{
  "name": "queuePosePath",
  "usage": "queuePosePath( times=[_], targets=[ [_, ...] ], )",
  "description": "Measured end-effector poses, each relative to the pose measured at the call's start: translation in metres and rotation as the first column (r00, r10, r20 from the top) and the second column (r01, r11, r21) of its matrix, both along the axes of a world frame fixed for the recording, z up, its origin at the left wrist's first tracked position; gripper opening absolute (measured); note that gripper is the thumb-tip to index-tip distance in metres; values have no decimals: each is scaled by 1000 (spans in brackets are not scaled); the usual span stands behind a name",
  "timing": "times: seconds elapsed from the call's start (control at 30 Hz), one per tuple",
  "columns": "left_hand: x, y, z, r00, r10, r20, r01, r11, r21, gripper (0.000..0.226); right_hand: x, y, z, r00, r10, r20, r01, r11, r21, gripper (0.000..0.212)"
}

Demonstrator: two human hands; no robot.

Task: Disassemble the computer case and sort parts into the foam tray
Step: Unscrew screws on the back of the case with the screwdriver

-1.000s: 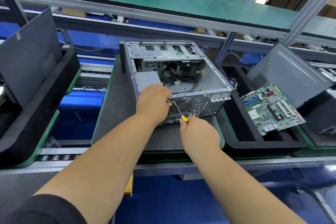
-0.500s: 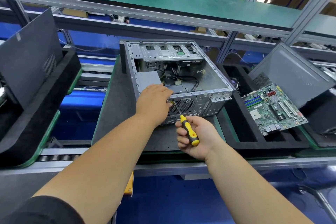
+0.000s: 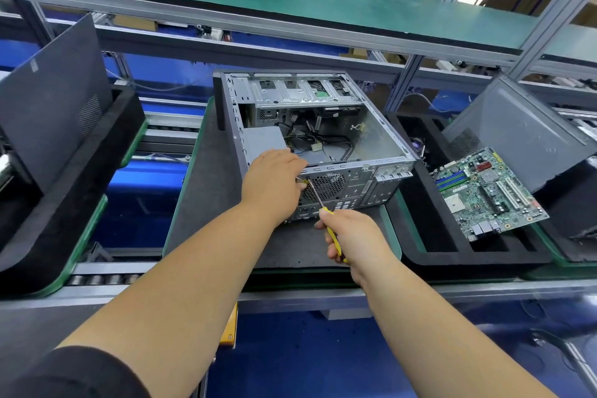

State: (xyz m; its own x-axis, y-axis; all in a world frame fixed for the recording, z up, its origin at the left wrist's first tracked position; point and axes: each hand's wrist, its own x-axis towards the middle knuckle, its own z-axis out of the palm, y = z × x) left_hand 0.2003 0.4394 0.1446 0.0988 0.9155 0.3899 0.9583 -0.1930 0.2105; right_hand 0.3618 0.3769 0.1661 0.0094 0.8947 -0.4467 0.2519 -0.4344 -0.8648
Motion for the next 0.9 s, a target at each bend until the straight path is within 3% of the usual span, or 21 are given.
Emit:
queuePosePath(
  times=[0.03,0.1,0.13,0.2,0.27,0.33,0.37,0.43,0.53,0.6,0.7,0.77,0.9],
  targets=[
    [0,0,0,1000,0,0,0,1000,1,38,0,-1,2,982,40,185,-60,993,103,30],
    [0,0,0,1000,-6,-6,6,1000,0,39,3,-2,2,810,45,584,-233,939,252,36],
    [0,0,0,1000,-10,-9,10,1000,0,40,3,-2,1,716,23,697,-302,911,280,38],
    [-1,0,1,1000,-10,-19,10,1000,2,39,2,-1,3,678,40,734,-351,895,275,36],
    [0,-1,2,999,-13,-40,13,1000,2,39,0,2,8,823,119,555,-258,949,180,33],
    [0,-3,2,997,-27,-66,26,1000,-14,41,-2,4,14,990,64,125,-58,997,-54,40],
    [-1,-3,2,996,-38,-78,36,999,-25,42,0,4,16,998,10,-65,-20,985,-170,43],
    [-2,-4,4,994,-58,-88,54,997,-55,45,5,6,16,962,-43,-271,-32,963,-268,43],
    [-2,-8,11,995,-98,-16,96,989,-113,55,9,5,13,929,-59,-366,-51,958,-284,40],
    [-1,-18,16,961,-125,248,135,990,-26,54,9,3,11,924,-58,-378,-55,957,-283,38],
    [4,-38,20,811,-121,572,42,988,149,28,9,4,8,920,-52,-387,-65,957,-283,37],
    [15,-49,19,710,3,704,-30,999,26,10,9,4,7,918,-52,-394,-68,957,-283,36],
    [31,-47,17,421,375,826,20,907,-421,19,9,3,6,919,-45,-391,-63,964,-260,35]
  ],
)
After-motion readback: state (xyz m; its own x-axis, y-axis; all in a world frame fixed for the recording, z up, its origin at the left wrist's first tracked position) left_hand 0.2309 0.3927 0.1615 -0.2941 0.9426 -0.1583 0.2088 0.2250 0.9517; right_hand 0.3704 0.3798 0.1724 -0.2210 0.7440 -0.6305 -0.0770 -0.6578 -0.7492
